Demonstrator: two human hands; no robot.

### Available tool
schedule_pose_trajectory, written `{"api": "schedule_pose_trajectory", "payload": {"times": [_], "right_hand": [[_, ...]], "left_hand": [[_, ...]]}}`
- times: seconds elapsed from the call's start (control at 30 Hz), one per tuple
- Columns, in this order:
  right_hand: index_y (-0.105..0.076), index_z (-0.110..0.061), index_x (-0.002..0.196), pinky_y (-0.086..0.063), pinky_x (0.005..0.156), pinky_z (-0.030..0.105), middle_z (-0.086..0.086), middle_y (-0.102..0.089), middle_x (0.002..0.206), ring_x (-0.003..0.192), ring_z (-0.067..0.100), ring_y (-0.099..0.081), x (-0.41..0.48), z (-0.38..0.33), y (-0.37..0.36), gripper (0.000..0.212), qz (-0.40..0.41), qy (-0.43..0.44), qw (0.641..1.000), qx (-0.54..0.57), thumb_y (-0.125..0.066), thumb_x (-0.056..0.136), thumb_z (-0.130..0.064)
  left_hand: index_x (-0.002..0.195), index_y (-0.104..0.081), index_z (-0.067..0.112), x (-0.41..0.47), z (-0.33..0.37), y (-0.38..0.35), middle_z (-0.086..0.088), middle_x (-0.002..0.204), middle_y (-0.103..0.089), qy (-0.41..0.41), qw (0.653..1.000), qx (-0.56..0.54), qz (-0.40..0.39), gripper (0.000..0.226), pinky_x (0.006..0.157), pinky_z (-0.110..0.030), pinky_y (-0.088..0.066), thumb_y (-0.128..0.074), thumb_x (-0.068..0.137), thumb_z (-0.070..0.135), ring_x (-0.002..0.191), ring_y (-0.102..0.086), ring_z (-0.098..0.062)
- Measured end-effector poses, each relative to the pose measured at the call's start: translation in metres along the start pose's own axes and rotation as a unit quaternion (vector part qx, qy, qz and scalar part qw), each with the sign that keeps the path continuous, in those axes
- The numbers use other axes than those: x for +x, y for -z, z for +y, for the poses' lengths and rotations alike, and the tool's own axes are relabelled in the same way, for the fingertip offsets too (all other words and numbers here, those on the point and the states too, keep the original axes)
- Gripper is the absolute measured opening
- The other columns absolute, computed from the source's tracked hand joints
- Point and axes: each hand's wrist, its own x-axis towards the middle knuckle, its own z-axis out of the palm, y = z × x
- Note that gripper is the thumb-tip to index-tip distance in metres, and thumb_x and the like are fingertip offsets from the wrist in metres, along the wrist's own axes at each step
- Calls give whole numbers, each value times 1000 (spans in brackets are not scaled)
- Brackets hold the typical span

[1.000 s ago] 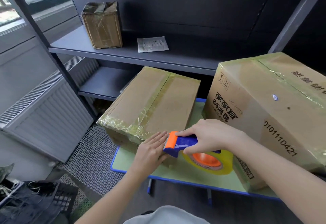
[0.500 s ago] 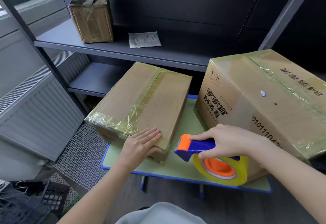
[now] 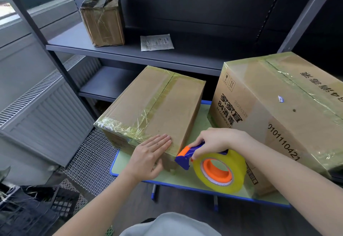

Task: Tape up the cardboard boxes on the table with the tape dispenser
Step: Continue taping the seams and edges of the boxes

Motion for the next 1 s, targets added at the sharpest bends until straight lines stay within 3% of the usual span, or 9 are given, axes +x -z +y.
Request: {"api": "schedule_pose_trajectory", "payload": {"times": [0.13, 0.2, 0.3, 0.37, 0.6, 0.7, 0.83, 0.93, 1.0], "right_hand": [[-70, -28, 108, -50, 69, 31, 3, -68, 97, 86, 21, -62, 14, 7, -16, 54, -51, -41, 996, -61, -60, 71, -66], [-69, -29, 110, -47, 66, 29, 1, -67, 94, 81, 18, -58, 11, 16, -22, 50, -38, -53, 997, -30, -60, 75, -63], [-62, -36, 121, -41, 65, 27, -1, -66, 98, 82, 16, -56, 1, 23, -15, 50, 18, -71, 996, 50, -59, 79, -61], [-60, -38, 124, -41, 67, 27, 0, -66, 97, 83, 16, -57, -4, 25, -9, 52, 55, -84, 993, 66, -58, 79, -63], [-58, -36, 125, -41, 68, 29, 3, -66, 104, 95, 22, -58, -24, 17, -1, 49, 236, -140, 960, 48, -43, 88, -64], [-38, -45, 140, -38, 71, 29, 1, -63, 117, 107, 24, -56, -32, 5, 1, 49, 330, -117, 935, 55, -37, 93, -59], [-10, -42, 149, -43, 76, 35, 10, -57, 107, 102, 31, -57, -26, -12, 9, 60, 410, -66, 909, 18, -38, 96, -52], [-10, -36, 150, -41, 81, 35, 8, -53, 106, 101, 28, -54, -6, -20, 11, 66, 462, -27, 887, -9, -46, 96, -43], [-15, -33, 150, -38, 82, 34, 3, -48, 94, 95, 26, -52, 11, -22, 11, 66, 473, 2, 880, -29, -51, 94, -39]], "left_hand": [[123, -61, 3, 2, 4, 4, -7, 132, -56, 22, 1000, -8, -11, 58, 109, -35, -36, -44, 70, 17, 128, -49, -20], [115, -67, 3, 5, 12, 1, -8, 125, -62, 38, 999, 12, 16, 48, 105, -35, -40, -47, 75, 21, 121, -55, -21], [103, -72, 2, 19, 30, -11, -7, 113, -69, 92, 993, 51, 56, 42, 96, -34, -49, -53, 80, 33, 110, -63, -19], [105, -71, 2, 28, 40, -22, -9, 113, -68, 117, 989, 73, 54, 44, 96, -36, -50, -52, 84, 35, 108, -64, -19], [105, -70, -1, 32, 47, -41, -12, 112, -68, 134, 984, 103, 57, 37, 94, -38, -51, -44, 85, 17, 107, -65, -22], [105, -70, -2, 37, 51, -40, -14, 112, -68, 145, 985, 90, 29, 40, 95, -37, -50, -45, 84, 21, 106, -65, -24], [113, -66, -3, 49, 76, -39, -18, 119, -64, 169, 983, 62, -47, 56, 104, -37, -38, -42, 79, 34, 114, -60, -27], [116, -65, 0, 66, 93, -36, -15, 120, -64, 155, 984, 13, -81, 58, 104, -35, -42, -36, 79, 35, 117, -58, -25], [116, -63, -2, 75, 96, -32, -18, 122, -62, 115, 984, -79, -115, 55, 111, -36, -34, -32, 83, 30, 121, -54, -28]]}}
